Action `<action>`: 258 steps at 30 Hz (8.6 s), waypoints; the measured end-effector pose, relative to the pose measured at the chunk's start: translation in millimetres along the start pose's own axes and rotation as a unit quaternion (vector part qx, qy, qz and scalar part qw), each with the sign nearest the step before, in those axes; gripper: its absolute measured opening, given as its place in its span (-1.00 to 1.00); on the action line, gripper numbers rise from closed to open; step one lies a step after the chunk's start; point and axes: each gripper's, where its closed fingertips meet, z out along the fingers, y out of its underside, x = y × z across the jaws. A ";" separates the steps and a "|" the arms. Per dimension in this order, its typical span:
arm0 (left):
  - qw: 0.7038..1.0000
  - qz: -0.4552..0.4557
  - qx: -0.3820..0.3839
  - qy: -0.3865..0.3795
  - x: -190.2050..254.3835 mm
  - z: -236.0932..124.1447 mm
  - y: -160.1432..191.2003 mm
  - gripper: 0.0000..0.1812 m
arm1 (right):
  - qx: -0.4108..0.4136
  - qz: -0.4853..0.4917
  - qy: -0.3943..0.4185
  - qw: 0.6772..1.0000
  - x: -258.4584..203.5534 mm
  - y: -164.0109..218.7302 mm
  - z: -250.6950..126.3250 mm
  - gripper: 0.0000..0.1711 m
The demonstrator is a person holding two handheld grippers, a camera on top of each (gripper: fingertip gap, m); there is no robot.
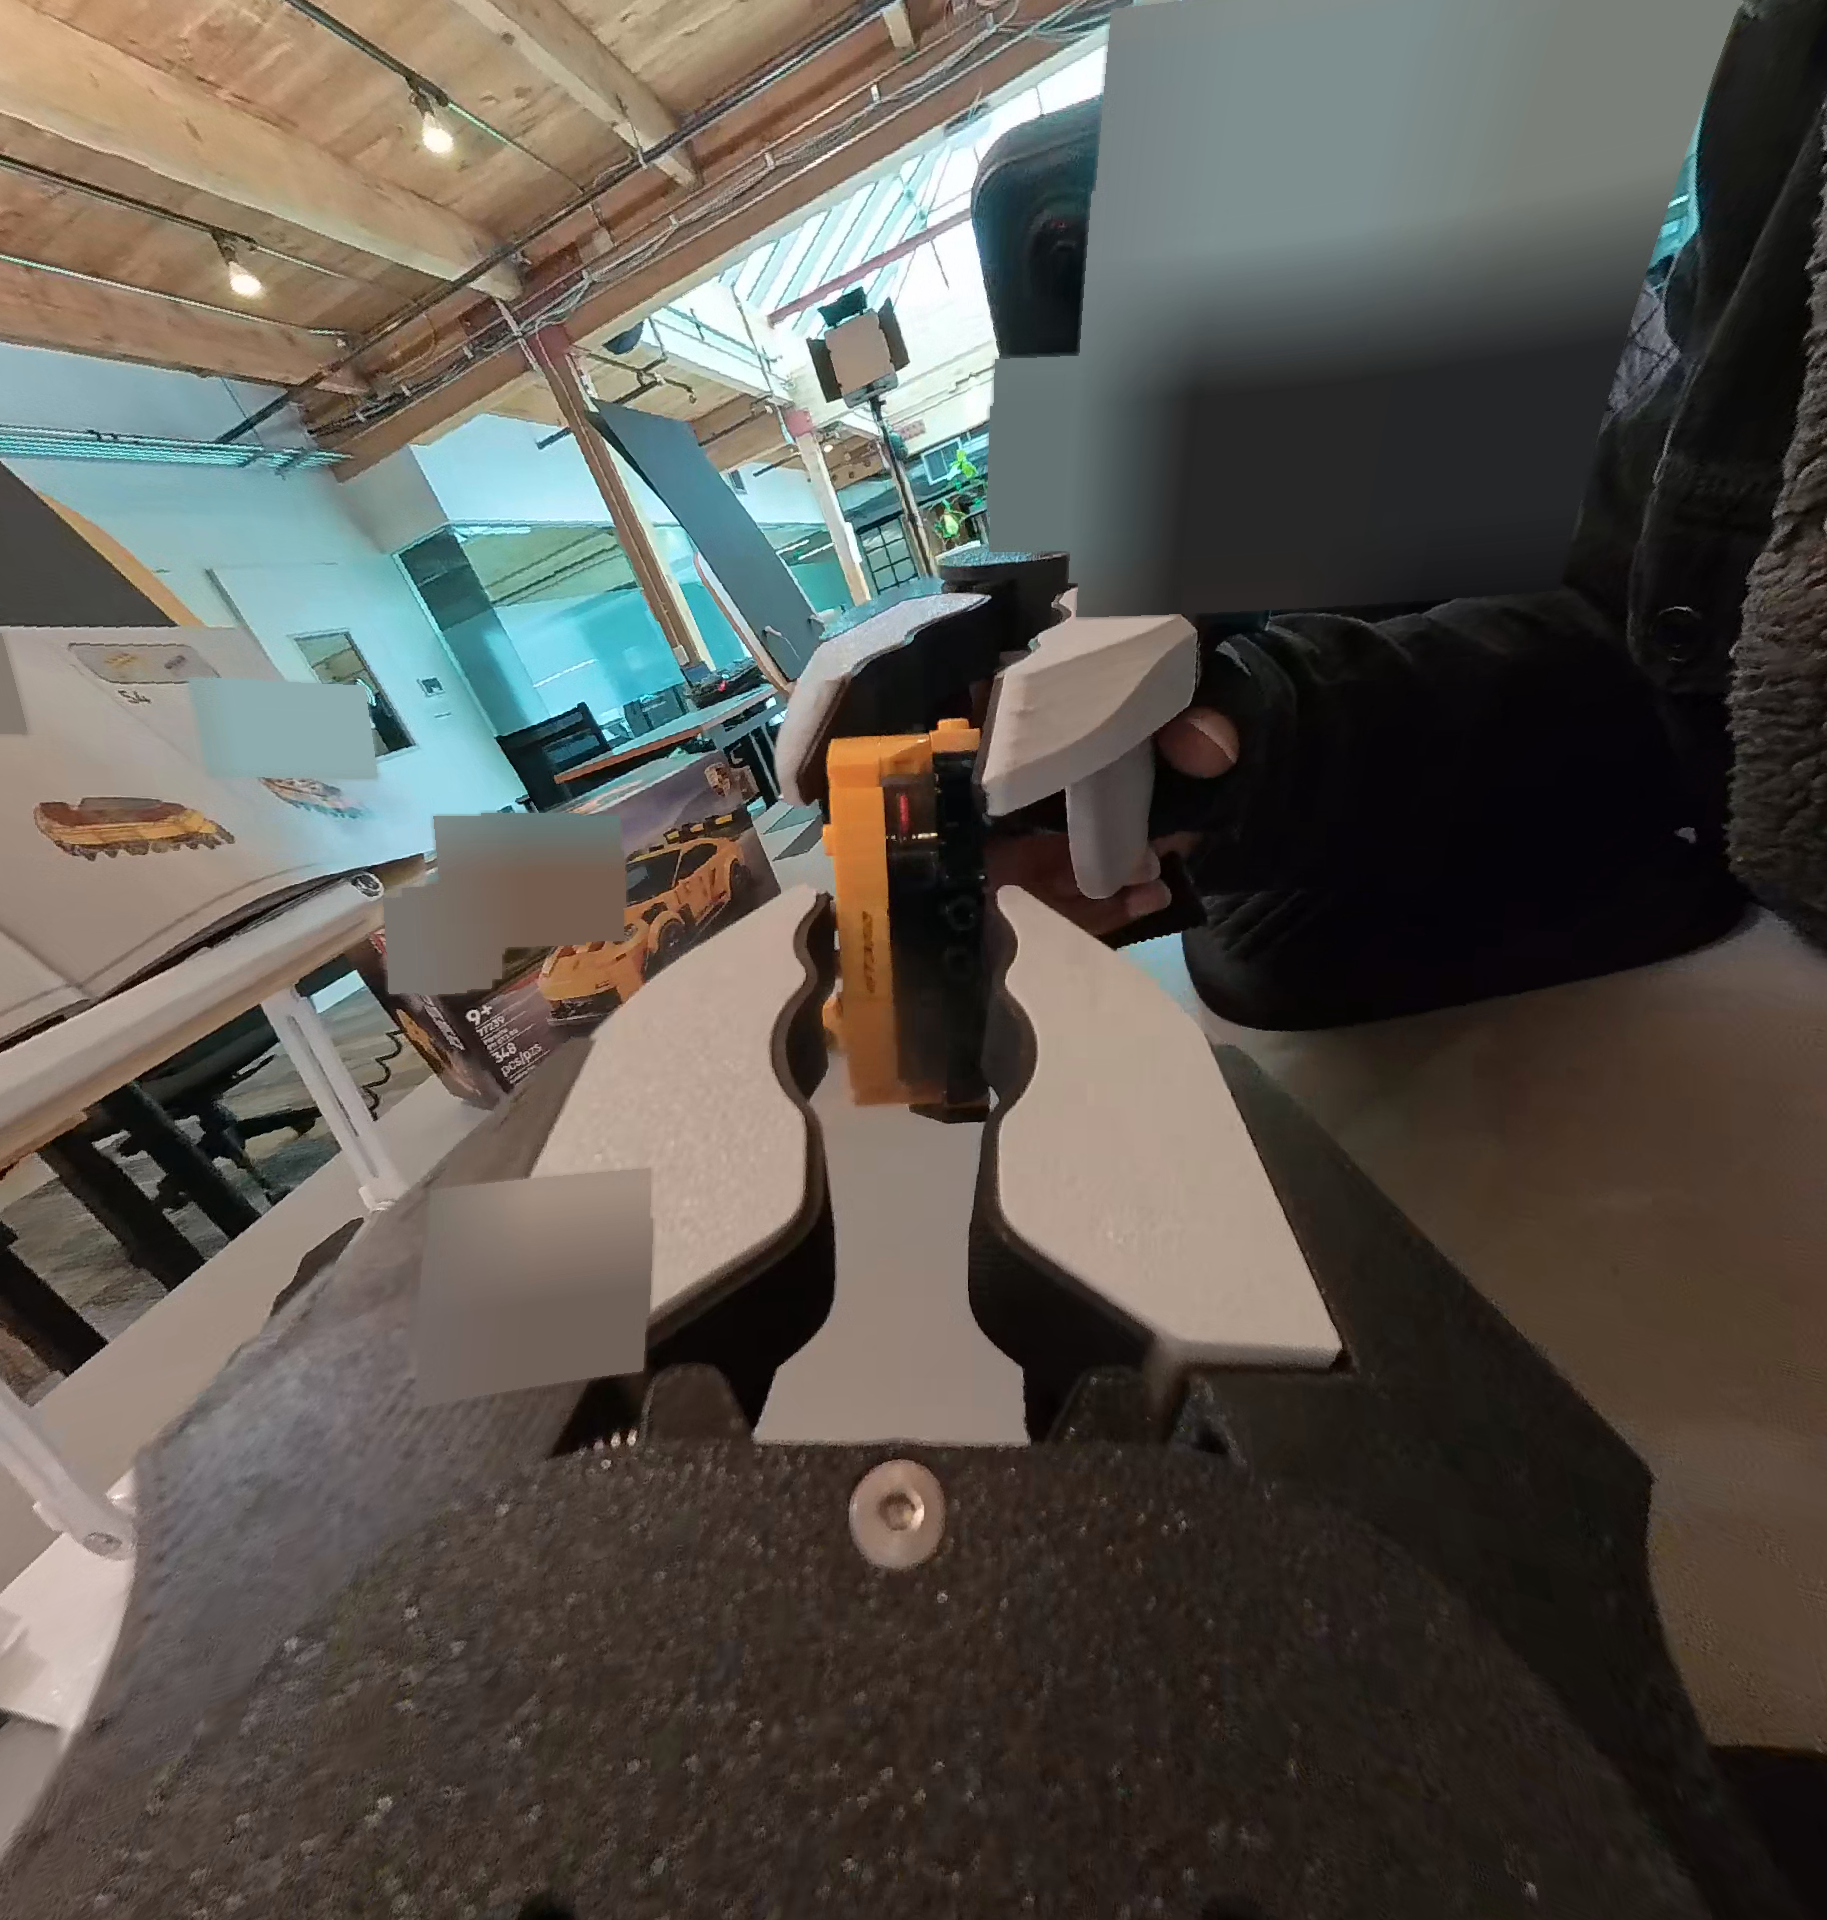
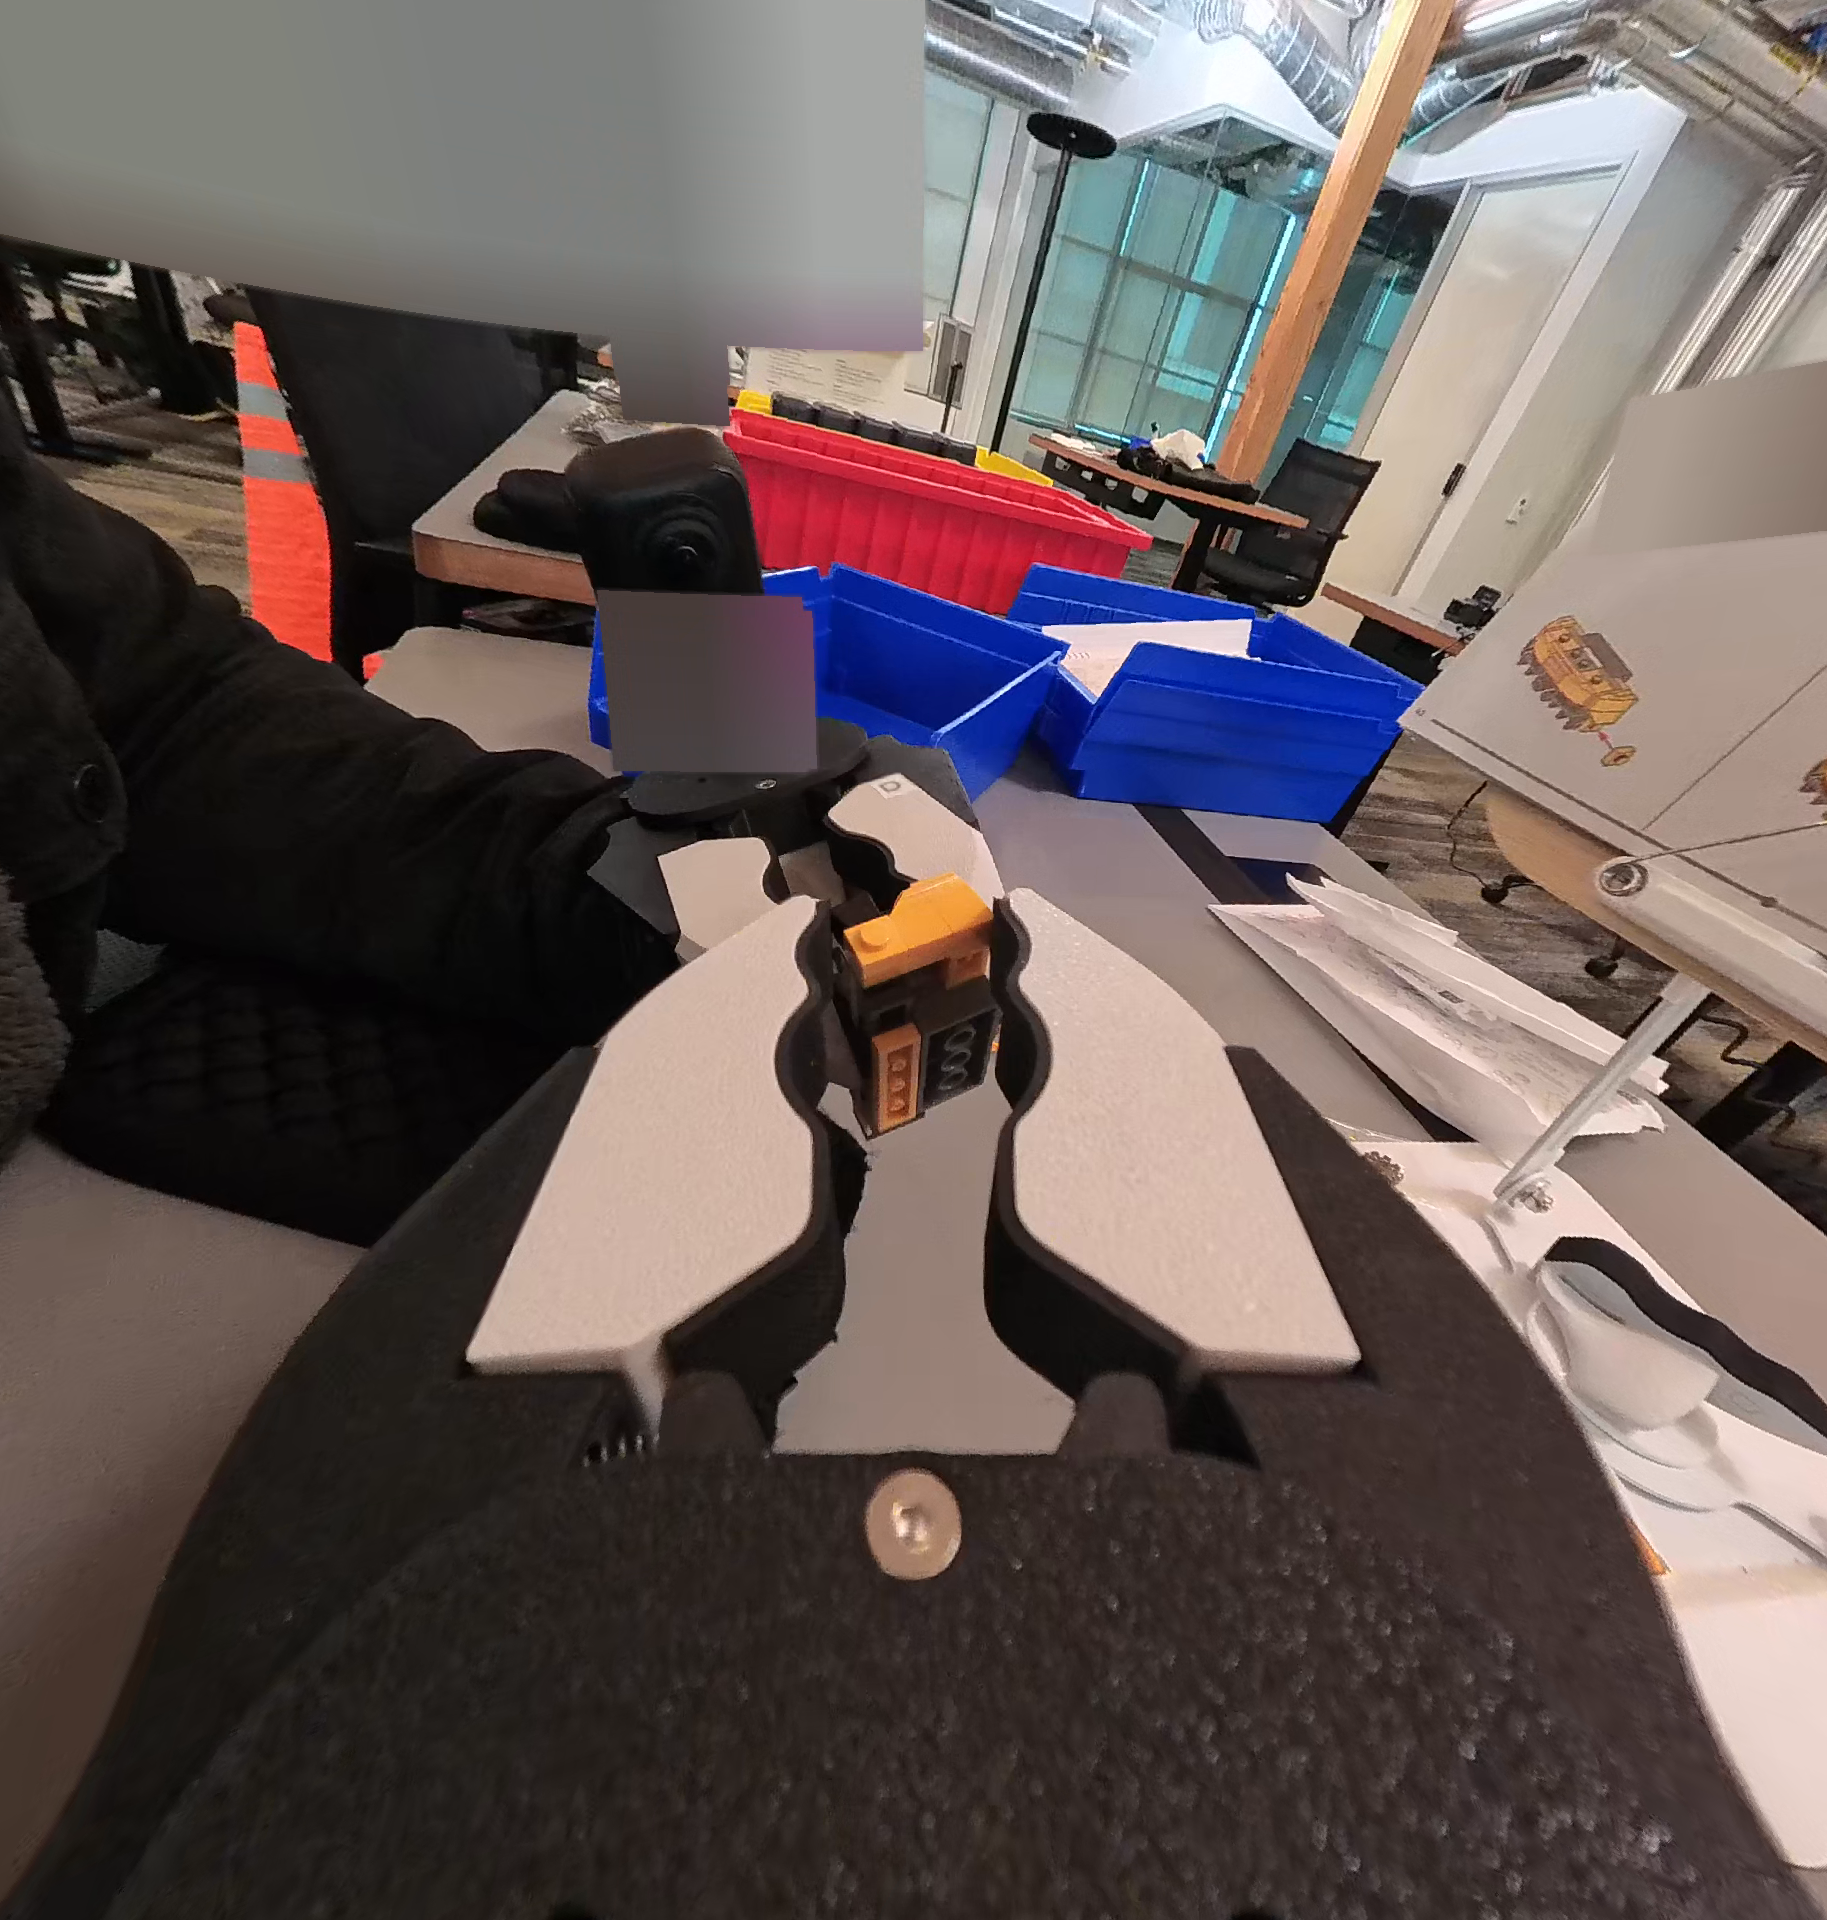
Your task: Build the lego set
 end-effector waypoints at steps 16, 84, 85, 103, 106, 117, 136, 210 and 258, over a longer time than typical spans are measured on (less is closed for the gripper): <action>1.000 -0.010 -0.004 0.002 -0.8 -0.4 3.3 -0.71 | -0.005 0.000 0.001 1.000 0.6 3.1 0.5 -0.66; 0.976 0.165 -0.118 -0.081 -17.1 -1.2 19.7 -0.71 | -0.015 0.057 -0.010 0.998 11.1 18.9 -0.1 -0.66; 0.976 0.158 -0.122 -0.087 -19.4 -1.7 21.4 -0.71 | -0.021 0.045 0.000 0.999 13.4 20.3 -0.6 -0.66; 0.940 0.061 -0.334 0.036 10.4 -7.4 101.1 -0.72 | -0.265 -0.199 -0.060 0.941 -5.3 99.7 -17.2 -0.86; 0.935 0.051 -0.347 0.046 13.8 -8.7 106.0 -0.72 | -0.280 -0.206 -0.064 0.935 -7.5 107.5 -16.4 -0.90; 0.933 0.050 -0.353 0.056 16.1 -11.2 108.7 -0.72 | -0.282 -0.204 -0.072 0.935 -8.5 111.2 -16.1 -0.92; 0.941 0.136 -0.309 0.007 1.5 -7.0 90.9 -0.72 | -0.245 -0.212 -0.044 0.945 3.2 97.9 -16.9 -0.92; 0.953 0.188 -0.236 -0.037 -3.9 3.9 57.1 -0.62 | -0.122 -0.108 -0.042 0.986 16.5 90.7 -16.3 -0.68; 0.980 0.075 -0.182 -0.017 -1.8 2.5 50.5 -0.67 | -0.084 -0.004 -0.087 0.993 14.0 84.6 -21.5 -0.69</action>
